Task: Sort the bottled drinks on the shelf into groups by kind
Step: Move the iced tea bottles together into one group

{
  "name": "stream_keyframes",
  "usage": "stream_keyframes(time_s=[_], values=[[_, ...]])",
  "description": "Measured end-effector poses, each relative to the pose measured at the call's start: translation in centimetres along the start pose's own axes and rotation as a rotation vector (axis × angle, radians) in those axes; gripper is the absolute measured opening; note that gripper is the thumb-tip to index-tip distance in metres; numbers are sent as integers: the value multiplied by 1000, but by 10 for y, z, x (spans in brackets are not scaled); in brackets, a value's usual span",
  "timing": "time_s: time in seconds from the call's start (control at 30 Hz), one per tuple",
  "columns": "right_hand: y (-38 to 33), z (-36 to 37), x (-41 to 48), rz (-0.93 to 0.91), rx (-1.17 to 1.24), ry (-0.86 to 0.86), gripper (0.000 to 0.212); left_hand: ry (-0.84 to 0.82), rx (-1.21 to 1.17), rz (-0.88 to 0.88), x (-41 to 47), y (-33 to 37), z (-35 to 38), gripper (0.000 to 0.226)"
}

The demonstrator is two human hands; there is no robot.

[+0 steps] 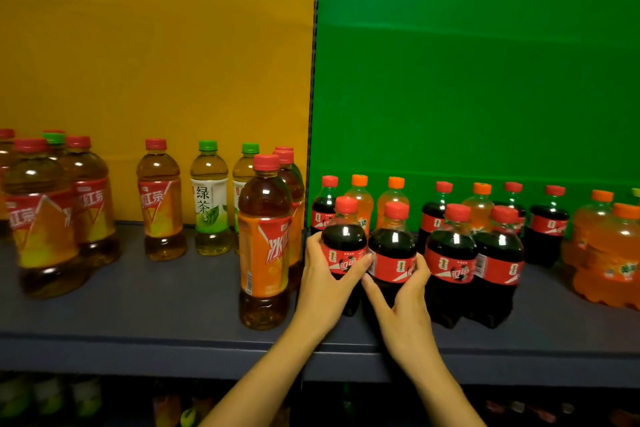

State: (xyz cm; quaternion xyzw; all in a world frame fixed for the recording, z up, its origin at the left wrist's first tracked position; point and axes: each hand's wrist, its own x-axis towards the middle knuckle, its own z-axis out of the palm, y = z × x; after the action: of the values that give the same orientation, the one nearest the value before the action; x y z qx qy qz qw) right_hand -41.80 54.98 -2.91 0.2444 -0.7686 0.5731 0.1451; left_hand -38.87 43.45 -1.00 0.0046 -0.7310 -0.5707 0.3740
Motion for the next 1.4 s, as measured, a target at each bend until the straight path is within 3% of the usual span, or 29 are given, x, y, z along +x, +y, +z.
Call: stream_keyframes(time_s=[0.47, 0.67, 0.77, 0.87, 0.97, 1.17, 1.4], values=[[-3, 4, 8, 8, -109, 7, 81, -15, 140, -15, 9, -7, 0, 62], [-16, -7, -15, -5, -65, -65, 90, -105, 206, -42, -15, 12, -21, 82], [-29, -9, -32, -80, -28, -19, 83, -67, 241, -34, -37, 29, -41, 60], [-46, -2, -42, -229, -13, 56, 57, -3, 272, 50, -57, 48, -71, 20], [-62, 11, -49, -289, 36, 3, 38, 67, 249, 59, -69, 59, -112, 3], [-94, 60, -62, -327, 96, -147, 27, 220, 367, 33, -81, 54, -214, 9], [-125, 137, -66, -334, 101, -166, 26, 271, 407, -25, -70, 33, -309, 17]])
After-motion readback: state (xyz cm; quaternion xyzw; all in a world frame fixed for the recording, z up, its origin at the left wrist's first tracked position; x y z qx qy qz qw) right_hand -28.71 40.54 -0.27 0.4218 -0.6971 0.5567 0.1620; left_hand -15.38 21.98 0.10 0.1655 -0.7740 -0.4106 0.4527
